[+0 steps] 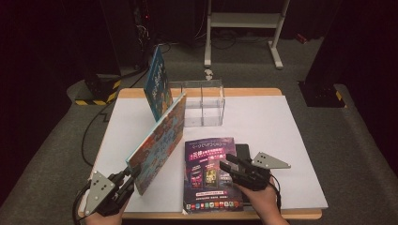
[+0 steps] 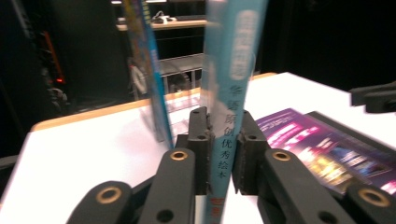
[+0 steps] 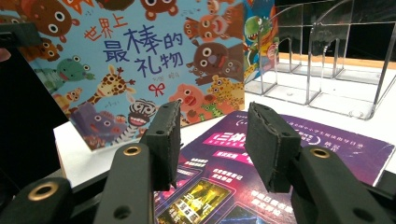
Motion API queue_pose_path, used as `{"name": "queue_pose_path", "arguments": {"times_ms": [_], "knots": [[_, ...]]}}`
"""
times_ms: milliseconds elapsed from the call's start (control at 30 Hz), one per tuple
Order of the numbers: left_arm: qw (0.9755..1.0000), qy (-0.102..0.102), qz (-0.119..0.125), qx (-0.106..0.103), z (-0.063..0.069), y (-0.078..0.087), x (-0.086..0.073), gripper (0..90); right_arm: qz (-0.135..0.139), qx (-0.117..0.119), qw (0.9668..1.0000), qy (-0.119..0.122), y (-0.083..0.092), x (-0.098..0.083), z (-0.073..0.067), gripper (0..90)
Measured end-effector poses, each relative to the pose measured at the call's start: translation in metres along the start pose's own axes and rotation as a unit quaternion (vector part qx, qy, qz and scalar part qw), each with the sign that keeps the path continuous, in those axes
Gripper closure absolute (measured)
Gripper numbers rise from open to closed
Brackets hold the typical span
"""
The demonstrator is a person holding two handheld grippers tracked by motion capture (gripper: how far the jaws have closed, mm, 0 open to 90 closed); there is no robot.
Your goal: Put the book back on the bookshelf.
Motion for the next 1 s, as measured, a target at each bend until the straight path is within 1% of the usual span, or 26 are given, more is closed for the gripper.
{"name": "queue_pose_path", "arguments": {"times_ms": [67, 133, 167, 267, 367, 433, 567, 600, 733, 767, 800, 867, 900, 967, 1000], "knots": [[0.9999, 0.013, 0.002, 0.002, -0.008, 0.002, 0.001, 80.0, 0.0, -0.002, 1.0, -0.001, 0.0, 0.0, 0.001, 54.8], [0.9998, 0.02, 0.004, 0.002, -0.017, 0.005, 0.0, 80.2, -0.001, -0.003, 1.0, -0.001, 0.0, -0.001, 0.001, 54.7], [0.9998, 0.019, 0.004, 0.0, -0.018, 0.005, 0.0, 80.2, -0.003, -0.003, 1.0, -0.001, 0.0, -0.002, 0.001, 54.8], [0.9998, 0.017, 0.005, -0.004, -0.021, 0.007, -0.002, 80.1, -0.004, -0.005, 1.0, -0.004, 0.0, -0.003, 0.002, 54.7], [0.9998, 0.016, 0.008, -0.003, -0.022, 0.007, -0.002, 79.8, -0.004, -0.008, 0.9999, -0.005, 0.001, -0.004, 0.003, 54.7], [0.9997, 0.019, 0.012, -0.005, -0.023, 0.007, -0.002, 79.5, -0.005, -0.011, 0.9999, -0.006, 0.002, -0.004, 0.004, 54.7], [0.9998, 0.015, 0.011, -0.007, -0.025, 0.007, -0.002, 79.3, -0.008, -0.018, 0.9998, -0.008, 0.004, -0.007, 0.007, 54.6], [0.9997, 0.017, 0.013, -0.008, -0.026, 0.006, -0.001, 79.1, -0.009, -0.022, 0.9997, -0.011, 0.005, -0.009, 0.009, 54.6], [0.9998, 0.017, 0.01, -0.007, -0.028, 0.004, 0.0, 78.2, -0.009, -0.027, 0.9995, -0.012, 0.008, -0.011, 0.012, 54.5], [0.9997, 0.022, 0.008, -0.004, -0.029, 0.003, 0.002, 78.1, -0.011, -0.029, 0.9994, -0.016, 0.009, -0.013, 0.012, 54.5], [0.9997, 0.022, 0.008, -0.004, -0.029, 0.003, 0.002, 78.0, -0.011, -0.029, 0.9994, -0.016, 0.009, -0.013, 0.012, 54.5], [0.9997, 0.024, 0.005, -0.006, -0.031, 0.0, 0.003, 77.7, -0.012, -0.032, 0.9993, -0.017, 0.011, -0.014, 0.013, 54.4], [0.9998, 0.021, 0.002, -0.007, -0.032, -0.002, 0.004, 77.5, -0.013, -0.034, 0.9992, -0.017, 0.013, -0.015, 0.013, 54.4], [0.9997, 0.022, 0.001, -0.009, -0.032, -0.004, 0.004, 77.5, -0.013, -0.035, 0.9992, -0.017, 0.014, -0.016, 0.013, 54.3], [0.9997, 0.023, 0.001, -0.013, -0.032, -0.006, 0.005, 77.6, -0.014, -0.037, 0.9991, -0.017, 0.016, -0.017, 0.013, 54.2]]}}
Point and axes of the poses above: each handheld gripper's, and its own axes: y roughly backward along the jaws, x roughly out of its top, z roughly to its right, the point moved 2 cm from there along -y, roughly forward along the jaws, and after that the axes turned 3 degrees about -x, right-handed, at the moved point
